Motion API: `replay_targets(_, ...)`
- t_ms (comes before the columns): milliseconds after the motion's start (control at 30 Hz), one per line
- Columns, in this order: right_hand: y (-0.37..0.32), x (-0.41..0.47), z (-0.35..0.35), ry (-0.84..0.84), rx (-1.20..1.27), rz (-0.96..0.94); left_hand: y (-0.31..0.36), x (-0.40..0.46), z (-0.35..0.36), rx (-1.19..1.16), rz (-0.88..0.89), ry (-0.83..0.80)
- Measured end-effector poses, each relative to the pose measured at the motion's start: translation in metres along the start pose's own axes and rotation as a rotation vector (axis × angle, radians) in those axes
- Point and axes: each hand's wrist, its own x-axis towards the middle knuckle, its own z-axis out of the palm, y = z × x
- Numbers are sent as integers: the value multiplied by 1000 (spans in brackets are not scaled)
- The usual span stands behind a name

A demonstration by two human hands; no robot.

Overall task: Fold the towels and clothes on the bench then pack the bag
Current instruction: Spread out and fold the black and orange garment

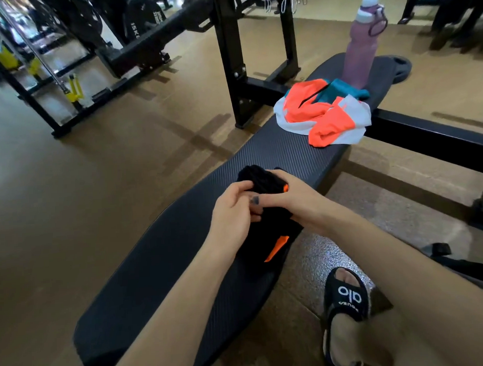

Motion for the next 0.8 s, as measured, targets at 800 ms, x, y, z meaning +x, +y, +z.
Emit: replay_targets(800,12,35,-45,423,-1283,-78,-93,38,-4,683,127,-161)
